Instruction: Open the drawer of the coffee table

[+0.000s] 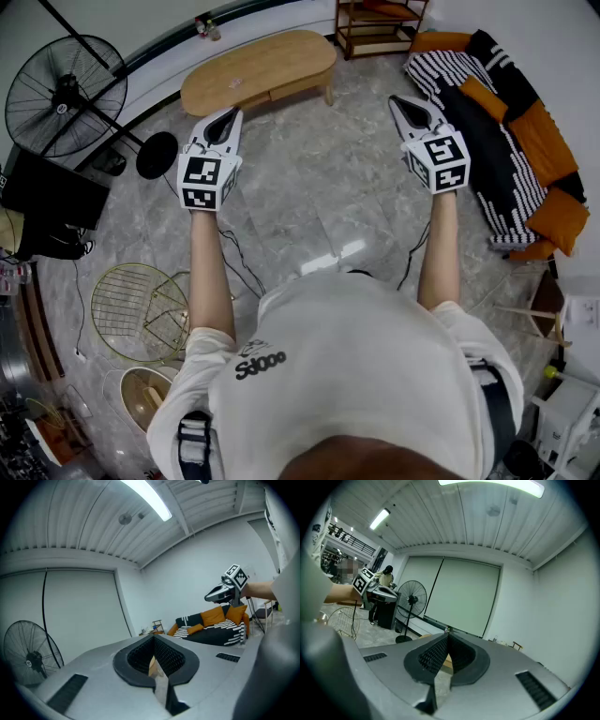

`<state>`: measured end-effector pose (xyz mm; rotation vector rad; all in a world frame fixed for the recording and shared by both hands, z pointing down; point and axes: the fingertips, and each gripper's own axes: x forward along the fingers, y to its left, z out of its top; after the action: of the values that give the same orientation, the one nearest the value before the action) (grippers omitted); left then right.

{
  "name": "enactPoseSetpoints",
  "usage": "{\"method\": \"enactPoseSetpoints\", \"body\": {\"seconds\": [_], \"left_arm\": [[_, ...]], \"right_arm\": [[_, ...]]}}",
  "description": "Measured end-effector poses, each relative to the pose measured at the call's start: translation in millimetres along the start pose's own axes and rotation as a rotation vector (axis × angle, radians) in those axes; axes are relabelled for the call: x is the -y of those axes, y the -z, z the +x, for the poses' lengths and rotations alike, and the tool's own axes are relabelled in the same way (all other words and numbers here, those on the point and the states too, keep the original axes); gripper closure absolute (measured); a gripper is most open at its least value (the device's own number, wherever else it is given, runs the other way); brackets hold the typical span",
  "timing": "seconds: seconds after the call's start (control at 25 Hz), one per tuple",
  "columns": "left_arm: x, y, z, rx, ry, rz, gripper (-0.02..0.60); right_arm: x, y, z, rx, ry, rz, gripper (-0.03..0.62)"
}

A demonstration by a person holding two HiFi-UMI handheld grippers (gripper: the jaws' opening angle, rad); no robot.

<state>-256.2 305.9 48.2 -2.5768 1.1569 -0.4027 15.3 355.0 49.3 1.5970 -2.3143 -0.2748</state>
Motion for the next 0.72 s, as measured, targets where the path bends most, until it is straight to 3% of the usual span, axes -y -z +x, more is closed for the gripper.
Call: {"method": "enactPoseSetpoints", "body": {"seconds": [0.16, 0.36, 0.72], "left_arm": [[12, -2, 13, -0.02, -0.008, -0.006, 0.567], [35, -7, 35, -0.048, -0.013, 0.005, 0.566], [78, -13, 69, -0.086, -0.037, 0.001, 0.567]], "right_arm": [[18, 12, -5, 0.002, -0.006, 0.011, 0.589], [41, 20, -11, 0.06, -0.042, 0.119, 0.589], [78, 56, -16, 0.063, -0.128, 0.127, 0.589]]}}
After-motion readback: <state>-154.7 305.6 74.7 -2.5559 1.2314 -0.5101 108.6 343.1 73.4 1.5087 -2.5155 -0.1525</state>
